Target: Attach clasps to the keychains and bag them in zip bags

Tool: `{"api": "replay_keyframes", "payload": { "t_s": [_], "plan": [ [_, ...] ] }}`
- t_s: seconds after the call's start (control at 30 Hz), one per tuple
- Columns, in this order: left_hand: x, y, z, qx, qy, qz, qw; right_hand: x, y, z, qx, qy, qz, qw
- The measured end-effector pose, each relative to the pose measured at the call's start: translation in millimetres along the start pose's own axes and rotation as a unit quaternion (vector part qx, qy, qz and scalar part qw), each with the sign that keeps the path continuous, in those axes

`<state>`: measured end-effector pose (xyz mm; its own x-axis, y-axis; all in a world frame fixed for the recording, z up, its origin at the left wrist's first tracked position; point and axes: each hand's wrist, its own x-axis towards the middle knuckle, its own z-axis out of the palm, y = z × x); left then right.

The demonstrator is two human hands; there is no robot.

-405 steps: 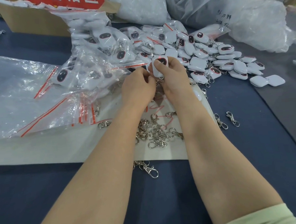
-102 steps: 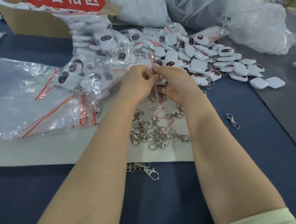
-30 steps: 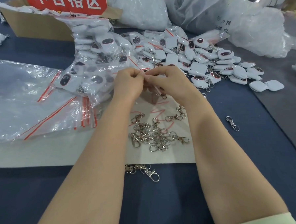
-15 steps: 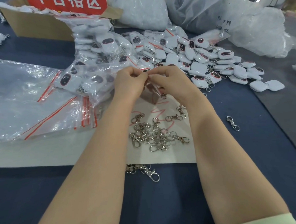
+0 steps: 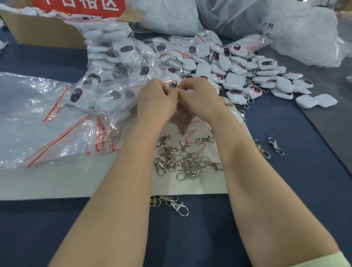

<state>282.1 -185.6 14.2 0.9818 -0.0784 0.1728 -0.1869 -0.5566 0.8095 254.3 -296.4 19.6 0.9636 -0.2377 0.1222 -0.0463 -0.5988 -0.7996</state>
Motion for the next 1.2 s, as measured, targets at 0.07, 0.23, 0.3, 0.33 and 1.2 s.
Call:
{"api": "replay_keyframes", "payload": {
  "t_s": [0.07,0.23,0.3,0.33,1.2],
  "plan": [
    [-3.1,2.9,-1.0,0.044,0.008,0.027,0.999,1.5,0.1,-0.2,-0.049,0.043,-0.006,0.998],
    [-2.0,18.8,-13.2,0.151,-0.002,0.055,0.987,4.2,0.5,-6.4,-0.027,0.109,0.018,0.994],
    [0.4,23.8,-19.5,0.184,-0.021,0.064,0.981,4.5,0.4,-3.6,-0.073,0.093,0.009,0.993],
    [1.5,24.8,-21.6,0.190,-0.027,0.067,0.979,4.3,0.4,-1.8,-0.090,0.085,0.002,0.992],
    [6.7,-1.2,-6.2,-0.188,-0.079,-0.103,0.974,-1.2,-32.5,-6.5,0.178,0.021,0.066,0.982]
  ]
}}
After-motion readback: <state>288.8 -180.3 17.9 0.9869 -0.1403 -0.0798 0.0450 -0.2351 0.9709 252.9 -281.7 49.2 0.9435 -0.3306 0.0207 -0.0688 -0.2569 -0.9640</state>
